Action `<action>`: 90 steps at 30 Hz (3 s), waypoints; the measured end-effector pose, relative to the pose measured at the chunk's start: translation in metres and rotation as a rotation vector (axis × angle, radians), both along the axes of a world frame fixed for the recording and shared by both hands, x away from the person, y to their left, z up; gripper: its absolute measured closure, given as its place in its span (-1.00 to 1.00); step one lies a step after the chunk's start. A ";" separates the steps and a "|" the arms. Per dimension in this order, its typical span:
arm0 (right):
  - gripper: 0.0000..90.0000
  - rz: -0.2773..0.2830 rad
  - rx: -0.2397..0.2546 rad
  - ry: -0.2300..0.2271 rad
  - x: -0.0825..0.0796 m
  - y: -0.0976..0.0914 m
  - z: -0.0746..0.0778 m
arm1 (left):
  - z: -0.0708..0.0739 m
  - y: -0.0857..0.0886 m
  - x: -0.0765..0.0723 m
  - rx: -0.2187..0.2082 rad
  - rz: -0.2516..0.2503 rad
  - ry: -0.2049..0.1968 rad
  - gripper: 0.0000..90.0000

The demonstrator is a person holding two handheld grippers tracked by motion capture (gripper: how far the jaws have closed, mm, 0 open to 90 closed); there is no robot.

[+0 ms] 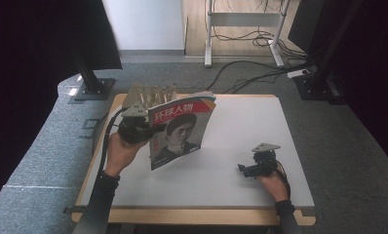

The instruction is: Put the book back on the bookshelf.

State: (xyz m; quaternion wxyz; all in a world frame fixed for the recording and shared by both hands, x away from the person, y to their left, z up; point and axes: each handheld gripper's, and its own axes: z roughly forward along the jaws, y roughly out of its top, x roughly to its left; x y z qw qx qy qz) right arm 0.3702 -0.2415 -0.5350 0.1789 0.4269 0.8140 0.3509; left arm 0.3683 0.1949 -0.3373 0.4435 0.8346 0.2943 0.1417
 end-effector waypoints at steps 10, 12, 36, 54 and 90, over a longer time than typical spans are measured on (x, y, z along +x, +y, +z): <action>-1.00 0.001 -0.008 0.007 0.000 0.001 -0.001 | 0.008 0.034 -0.010 -0.022 0.077 -0.002 0.94; -1.00 0.002 -0.008 0.007 0.000 0.001 -0.001 | 0.010 0.040 -0.012 -0.025 0.091 -0.002 0.94; -1.00 0.001 -0.007 0.005 0.000 0.001 -0.002 | 0.026 0.135 -0.022 -0.034 0.379 -0.049 0.94; -1.00 0.001 -0.007 0.006 0.000 0.001 -0.002 | 0.009 0.127 0.040 -0.072 0.473 -0.053 0.94; -1.00 0.001 -0.006 0.005 0.000 0.001 -0.002 | -0.011 0.115 0.075 -0.056 0.461 0.045 0.93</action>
